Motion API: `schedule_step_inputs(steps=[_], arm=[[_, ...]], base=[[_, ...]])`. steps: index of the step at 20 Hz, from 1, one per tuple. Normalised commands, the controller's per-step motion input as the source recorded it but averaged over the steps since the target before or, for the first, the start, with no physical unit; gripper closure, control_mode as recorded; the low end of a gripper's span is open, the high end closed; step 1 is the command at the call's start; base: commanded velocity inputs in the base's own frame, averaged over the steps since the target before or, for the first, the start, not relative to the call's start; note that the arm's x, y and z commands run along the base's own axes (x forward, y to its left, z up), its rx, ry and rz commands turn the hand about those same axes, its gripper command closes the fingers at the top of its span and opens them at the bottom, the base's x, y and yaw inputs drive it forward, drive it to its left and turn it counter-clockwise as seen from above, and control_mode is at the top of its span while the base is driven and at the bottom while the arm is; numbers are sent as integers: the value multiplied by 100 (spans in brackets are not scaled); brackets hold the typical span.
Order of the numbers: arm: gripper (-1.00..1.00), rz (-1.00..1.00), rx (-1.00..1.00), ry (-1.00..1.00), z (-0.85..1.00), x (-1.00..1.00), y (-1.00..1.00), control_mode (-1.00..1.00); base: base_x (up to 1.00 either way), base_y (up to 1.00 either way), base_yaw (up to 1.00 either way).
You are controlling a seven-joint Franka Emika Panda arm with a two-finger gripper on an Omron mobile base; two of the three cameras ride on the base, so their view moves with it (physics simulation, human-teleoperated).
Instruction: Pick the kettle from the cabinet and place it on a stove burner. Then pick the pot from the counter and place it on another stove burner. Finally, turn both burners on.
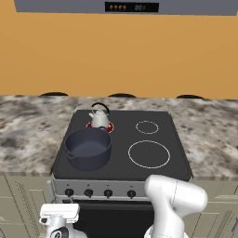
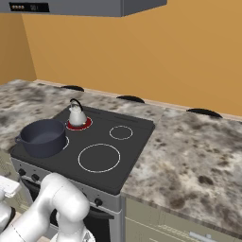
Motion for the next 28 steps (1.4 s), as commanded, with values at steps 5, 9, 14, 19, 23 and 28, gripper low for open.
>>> schedule_step_inputs(steps=[5,9,14,19,23,28], arm=[[-100,0,2,0,-16,7,0,-100],[-100,0,5,0,-3,12,0,-100],[-100,0,4,0,-3,11,0,-100],[-100,0,3,0,-12,7,0,-100],[-100,0,3,0,-13,7,0,-100],[-100,0,3,0,-10,12,0,-100]], base=[[0,0,0],[0,0,0],[0,0,0],[0,0,0],[0,0,0],[0,0,0]])
